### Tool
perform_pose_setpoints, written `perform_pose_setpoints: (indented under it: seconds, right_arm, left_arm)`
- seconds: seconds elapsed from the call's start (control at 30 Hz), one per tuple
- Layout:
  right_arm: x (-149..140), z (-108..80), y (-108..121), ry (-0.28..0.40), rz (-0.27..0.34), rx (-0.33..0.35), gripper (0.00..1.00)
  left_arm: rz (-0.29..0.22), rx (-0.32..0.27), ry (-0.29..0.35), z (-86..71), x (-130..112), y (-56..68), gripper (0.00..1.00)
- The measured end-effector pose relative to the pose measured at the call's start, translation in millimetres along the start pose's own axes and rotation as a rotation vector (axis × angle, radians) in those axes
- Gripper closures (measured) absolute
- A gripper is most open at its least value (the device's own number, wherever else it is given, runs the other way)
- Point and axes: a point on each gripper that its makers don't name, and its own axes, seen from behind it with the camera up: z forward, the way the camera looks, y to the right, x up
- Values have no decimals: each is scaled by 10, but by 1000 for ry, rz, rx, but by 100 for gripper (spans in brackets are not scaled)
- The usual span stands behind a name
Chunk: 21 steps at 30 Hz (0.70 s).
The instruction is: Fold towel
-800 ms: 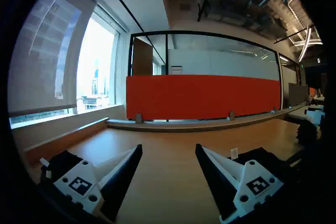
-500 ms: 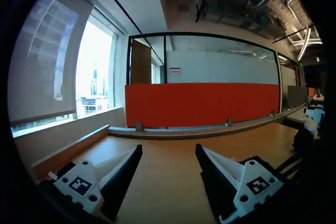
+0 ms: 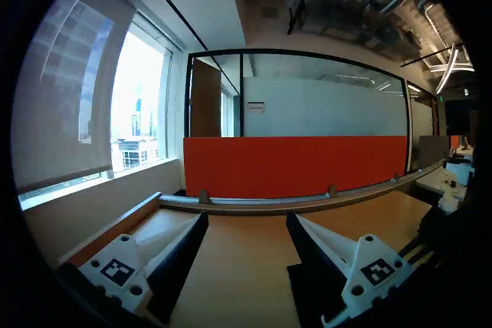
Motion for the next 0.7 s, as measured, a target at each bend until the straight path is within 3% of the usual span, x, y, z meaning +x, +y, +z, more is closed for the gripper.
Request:
perform_pose_setpoints:
  seconds: [0.3, 0.7]
  right_arm:
    - [156, 9, -101, -26, -12, 35, 0]
    - [152, 37, -379, -121, -91, 191, 0]
  left_arm:
    - [32, -31, -36, -4, 127, 30, 6]
    - [73, -202, -112, -58, 181, 404, 6]
